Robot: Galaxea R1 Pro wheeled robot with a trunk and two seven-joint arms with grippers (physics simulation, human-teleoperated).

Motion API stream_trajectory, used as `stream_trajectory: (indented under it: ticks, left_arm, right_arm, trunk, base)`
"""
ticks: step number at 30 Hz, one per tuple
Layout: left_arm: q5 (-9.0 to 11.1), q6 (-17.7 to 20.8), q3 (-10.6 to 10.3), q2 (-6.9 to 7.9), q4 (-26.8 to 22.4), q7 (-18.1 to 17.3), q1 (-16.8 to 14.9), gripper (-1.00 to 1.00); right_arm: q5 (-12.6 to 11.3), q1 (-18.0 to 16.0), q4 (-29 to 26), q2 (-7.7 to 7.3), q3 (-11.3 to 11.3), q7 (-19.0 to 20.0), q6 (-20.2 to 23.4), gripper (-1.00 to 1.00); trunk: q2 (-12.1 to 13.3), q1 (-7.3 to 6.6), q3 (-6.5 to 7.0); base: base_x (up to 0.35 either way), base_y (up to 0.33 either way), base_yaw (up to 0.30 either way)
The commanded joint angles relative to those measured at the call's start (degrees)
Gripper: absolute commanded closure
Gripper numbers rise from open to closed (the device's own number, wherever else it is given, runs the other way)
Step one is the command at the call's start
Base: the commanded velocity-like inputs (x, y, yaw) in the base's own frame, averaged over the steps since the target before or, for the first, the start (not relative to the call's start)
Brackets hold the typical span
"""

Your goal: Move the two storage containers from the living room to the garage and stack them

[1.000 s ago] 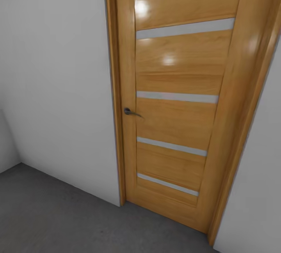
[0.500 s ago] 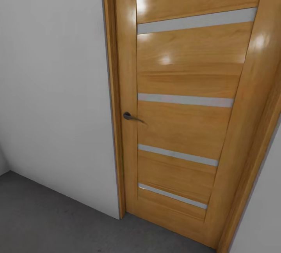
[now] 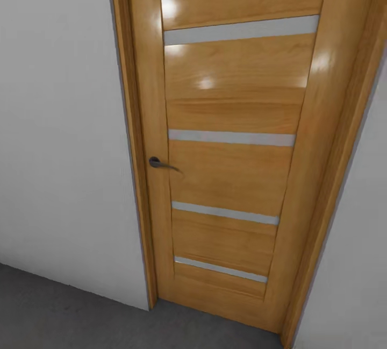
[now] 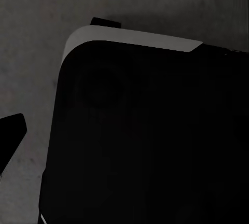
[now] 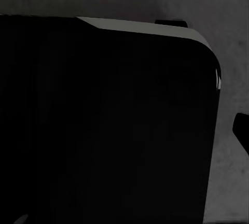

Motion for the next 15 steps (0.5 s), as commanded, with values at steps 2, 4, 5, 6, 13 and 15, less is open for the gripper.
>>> stream_trajectory:
  ticks: [2, 4, 5, 6, 13, 15]
  left_arm:
    - [0.4, -0.2, 0.0, -0.01, 0.0, 0.0, 0.0, -1.0]
    - [0.4, -0.2, 0.0, -0.01, 0.0, 0.0, 0.0, -1.0]
    - [0.4, -0.2, 0.0, -0.01, 0.0, 0.0, 0.0, -1.0]
    - [0.4, -0.2, 0.0, -0.01, 0.0, 0.0, 0.0, -1.0]
    - [0.4, -0.2, 0.1, -0.02, 0.0, 0.0, 0.0, -1.0]
    - [0.4, -0.2, 0.1, -0.01, 0.0, 0.0, 0.0, -1.0]
  right_arm:
    - [0.3, 0.0, 0.0, 0.0, -0.1, 0.0, -0.2, -1.0]
    - [0.3, 0.0, 0.0, 0.0, -0.1, 0.0, -0.2, -1.0]
    - [0.3, 0.0, 0.0, -0.01, -0.1, 0.0, -0.2, -1.0]
    - [0.3, 0.0, 0.0, 0.0, -0.1, 0.0, -0.2, -1.0]
    - [0.4, 0.0, 0.0, -0.04, -0.1, 0.0, -0.2, -1.0]
    - [0.5, 0.0, 0.0, -0.07, -0.2, 0.0, -0.1, -1.0]
  trunk:
    - [0.0, 0.0, -0.05]
    - [0.0, 0.0, -0.05]
    - [0.0, 0.0, -0.05]
    - [0.0, 0.0, -0.05]
    - [0.0, 0.0, -0.05]
    - [0.0, 0.0, -0.05]
  base:
    - [0.0, 0.0, -0.243]
    - [0.0, 0.0, -0.243]
    - [0.0, 0.0, -0.243]
    - [0.0, 0.0, -0.243]
    - [0.0, 0.0, -0.236]
    - [0.04, 0.003, -0.089]
